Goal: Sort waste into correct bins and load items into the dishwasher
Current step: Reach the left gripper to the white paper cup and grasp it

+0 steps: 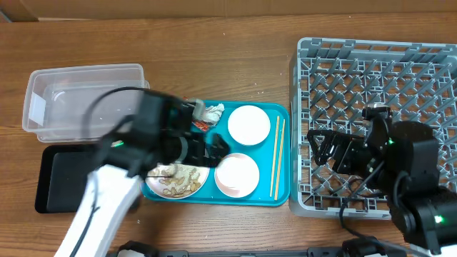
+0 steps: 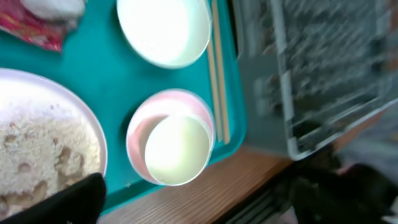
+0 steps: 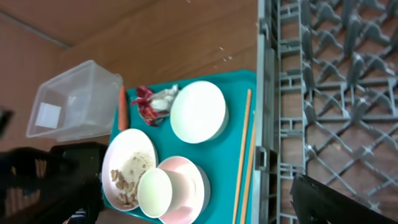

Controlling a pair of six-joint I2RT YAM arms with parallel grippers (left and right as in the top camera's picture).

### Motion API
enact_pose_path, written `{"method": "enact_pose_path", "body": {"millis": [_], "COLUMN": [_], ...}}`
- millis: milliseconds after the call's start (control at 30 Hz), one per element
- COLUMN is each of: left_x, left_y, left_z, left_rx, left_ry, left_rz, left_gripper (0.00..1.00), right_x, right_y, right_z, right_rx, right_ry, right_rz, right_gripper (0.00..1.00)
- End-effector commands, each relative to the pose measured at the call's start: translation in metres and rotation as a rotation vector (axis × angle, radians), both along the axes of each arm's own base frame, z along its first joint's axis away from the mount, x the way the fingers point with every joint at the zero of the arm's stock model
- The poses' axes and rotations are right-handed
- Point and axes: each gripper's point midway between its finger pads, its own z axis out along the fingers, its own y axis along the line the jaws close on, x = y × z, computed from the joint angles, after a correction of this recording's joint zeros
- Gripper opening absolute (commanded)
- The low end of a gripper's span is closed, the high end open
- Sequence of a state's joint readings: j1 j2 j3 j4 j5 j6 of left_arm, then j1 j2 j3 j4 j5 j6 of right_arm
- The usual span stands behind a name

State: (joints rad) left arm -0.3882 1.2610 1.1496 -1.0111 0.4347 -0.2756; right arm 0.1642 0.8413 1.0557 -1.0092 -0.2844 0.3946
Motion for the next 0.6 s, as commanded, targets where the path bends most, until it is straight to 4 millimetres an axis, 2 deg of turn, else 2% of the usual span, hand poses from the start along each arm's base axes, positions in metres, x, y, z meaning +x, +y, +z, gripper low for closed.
{"method": "enact_pose_path", "body": {"millis": [0, 33, 67, 167, 333, 433, 567], "left_x": [0.008, 0.007, 0.006, 0.007, 0.023, 0.025, 0.025], "left_y": [0.003, 0.001, -0.002, -0.007, -0.005, -0.011, -0.021], "left_z": [-0.028, -0.035, -0.041, -0.059, -0.085, -0.100, -0.116], "left_rx": [0.259, 0.300, 0.331, 0.408, 0.493, 0.493, 0.467], "left_ry": [-0.064, -0.065, -0.062, -0.054, -0.045, -0.013, 0.030], "left_rz": [-0.044, -0.061, -0.078, -0.108, -0.098, -0.110, -0.132], "left_gripper": [0.79, 0.73, 0.72, 0.73, 0.72, 0.64, 0.46], "right_x": [0.005, 0.006, 0.007, 0.008, 0.009, 0.008, 0.007], "right_y": [-0.004, -0.003, -0.003, -0.003, -0.003, -0.003, -0.003], "right_z": [0.001, -0.003, -0.006, -0.017, -0.031, -0.036, -0.038], "right_rx": [0.001, -0.002, -0.004, -0.014, -0.025, -0.030, -0.032], "right_ry": [0.023, 0.041, 0.058, 0.109, 0.175, 0.200, 0.210], "right_rz": [-0.038, -0.038, -0.038, -0.038, -0.037, -0.037, -0.037], "right_gripper": [1.00, 1.00, 1.00, 1.00, 1.00, 1.00, 1.00]}}
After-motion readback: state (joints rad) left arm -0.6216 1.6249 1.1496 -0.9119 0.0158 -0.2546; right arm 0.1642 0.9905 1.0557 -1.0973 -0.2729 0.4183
